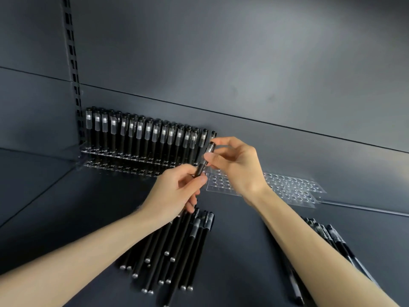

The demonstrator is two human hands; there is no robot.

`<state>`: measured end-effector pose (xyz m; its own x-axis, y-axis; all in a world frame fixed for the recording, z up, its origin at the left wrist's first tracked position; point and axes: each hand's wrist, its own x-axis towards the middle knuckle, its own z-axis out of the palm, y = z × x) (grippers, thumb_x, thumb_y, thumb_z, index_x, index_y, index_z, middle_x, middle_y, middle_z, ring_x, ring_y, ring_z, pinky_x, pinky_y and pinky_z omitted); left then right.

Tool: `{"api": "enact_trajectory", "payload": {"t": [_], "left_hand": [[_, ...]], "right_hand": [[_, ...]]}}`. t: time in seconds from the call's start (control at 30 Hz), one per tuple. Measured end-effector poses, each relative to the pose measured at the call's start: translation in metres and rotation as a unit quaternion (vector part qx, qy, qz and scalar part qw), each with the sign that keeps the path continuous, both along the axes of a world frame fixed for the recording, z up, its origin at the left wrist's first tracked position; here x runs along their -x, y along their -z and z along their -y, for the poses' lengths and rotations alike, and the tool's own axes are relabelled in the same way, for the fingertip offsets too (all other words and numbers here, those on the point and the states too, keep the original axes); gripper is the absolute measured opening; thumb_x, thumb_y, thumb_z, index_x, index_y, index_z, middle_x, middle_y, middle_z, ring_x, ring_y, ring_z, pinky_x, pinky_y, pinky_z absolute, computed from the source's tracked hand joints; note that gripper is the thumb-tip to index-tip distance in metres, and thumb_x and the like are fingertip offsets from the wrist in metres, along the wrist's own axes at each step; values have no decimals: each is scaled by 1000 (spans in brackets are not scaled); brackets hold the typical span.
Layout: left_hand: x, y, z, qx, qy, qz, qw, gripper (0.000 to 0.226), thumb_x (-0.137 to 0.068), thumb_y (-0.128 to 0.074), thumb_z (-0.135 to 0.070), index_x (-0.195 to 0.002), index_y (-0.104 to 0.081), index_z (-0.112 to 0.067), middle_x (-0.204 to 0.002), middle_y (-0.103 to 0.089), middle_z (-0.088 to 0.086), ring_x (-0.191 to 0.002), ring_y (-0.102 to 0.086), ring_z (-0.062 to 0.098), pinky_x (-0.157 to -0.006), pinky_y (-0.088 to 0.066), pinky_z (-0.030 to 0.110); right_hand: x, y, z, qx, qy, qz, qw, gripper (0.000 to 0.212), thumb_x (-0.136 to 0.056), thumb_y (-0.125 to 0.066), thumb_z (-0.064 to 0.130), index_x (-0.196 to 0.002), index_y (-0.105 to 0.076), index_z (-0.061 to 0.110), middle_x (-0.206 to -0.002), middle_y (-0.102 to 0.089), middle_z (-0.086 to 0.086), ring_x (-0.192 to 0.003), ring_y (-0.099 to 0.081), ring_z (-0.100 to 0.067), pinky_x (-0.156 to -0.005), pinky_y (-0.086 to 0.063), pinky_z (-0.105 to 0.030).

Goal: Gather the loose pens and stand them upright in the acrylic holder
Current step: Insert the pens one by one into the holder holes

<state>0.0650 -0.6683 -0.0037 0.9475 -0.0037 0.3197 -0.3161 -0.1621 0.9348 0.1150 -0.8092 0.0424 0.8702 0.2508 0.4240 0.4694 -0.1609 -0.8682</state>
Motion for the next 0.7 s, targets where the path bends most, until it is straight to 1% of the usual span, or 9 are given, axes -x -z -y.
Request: {"api": "enact_trajectory", "payload": {"t": [0.07,0.13,0.17,0.23,0.3,0.37,0.43,0.57,0.7], "left_hand": [[-7,4,-5,-81,-50,26,995,12,-91,-58,-24,-97,-66,-18,-90,-63,-7,-78,-60,3,-68,-47,11],[-14,5,-14,-186,-97,58,976,21,-94,-55,-27,-111,-64,-19,-105,-57,-8,-95,-53,-1,-81,-41,8],[-17,6,-19,-239,-108,70,962,26,-95,-52,-28,-116,-62,-18,-110,-54,-8,-102,-50,2,-88,-38,11],[-26,8,-28,-359,-128,98,919,35,-97,-47,-34,-126,-58,-17,-118,-48,-6,-113,-43,10,-100,-32,24],[-32,11,-33,-440,-132,113,881,46,-97,-37,-45,-131,-55,-19,-123,-46,-5,-117,-40,14,-104,-27,32],[-35,14,-34,-462,-126,107,871,64,-90,-21,-57,-132,-53,-20,-125,-46,-4,-118,-39,16,-105,-25,34],[-37,20,-35,-467,-126,110,868,77,-83,-10,-59,-133,-53,-21,-124,-47,-4,-118,-39,17,-105,-25,36],[-40,26,-37,-483,-121,102,861,74,-85,-10,-57,-132,-55,-20,-122,-48,-3,-114,-42,19,-102,-29,37],[-40,31,-39,-502,-135,114,847,59,-91,-24,-50,-122,-63,-16,-113,-54,0,-105,-51,23,-93,-41,43]], "right_hand": [[-9,-5,2,-3,19,39,999,26,-82,-70,3,-97,-61,23,-65,-65,8,-65,-62,-8,-75,-53,-24],[-18,-10,4,-13,51,81,995,30,-82,-70,3,-94,-62,29,-68,-62,5,-69,-60,-9,-79,-53,-28],[-22,-12,4,-23,67,96,993,30,-82,-70,2,-94,-62,29,-70,-60,5,-69,-60,-8,-80,-53,-28],[-28,-15,1,-40,104,124,986,27,-82,-70,3,-95,-61,25,-69,-58,14,-67,-59,-3,-76,-52,-25],[-31,-15,-4,-40,135,152,978,27,-83,-69,4,-97,-59,25,-68,-58,18,-67,-60,-3,-70,-49,-22],[-33,-14,-9,-32,148,177,973,27,-84,-68,5,-96,-57,27,-73,-57,17,-67,-61,-4,-67,-46,-19],[-36,-12,-13,-29,156,197,967,28,-85,-68,6,-95,-56,29,-76,-57,16,-67,-60,-4,-65,-44,-15],[-42,-5,-18,-10,167,212,963,25,-85,-68,7,-96,-57,26,-79,-60,15,-69,-62,-3,-65,-44,-12],[-46,0,-20,25,163,217,962,23,-85,-69,8,-98,-59,24,-77,-59,18,-71,-62,-3,-67,-46,-11]]}}
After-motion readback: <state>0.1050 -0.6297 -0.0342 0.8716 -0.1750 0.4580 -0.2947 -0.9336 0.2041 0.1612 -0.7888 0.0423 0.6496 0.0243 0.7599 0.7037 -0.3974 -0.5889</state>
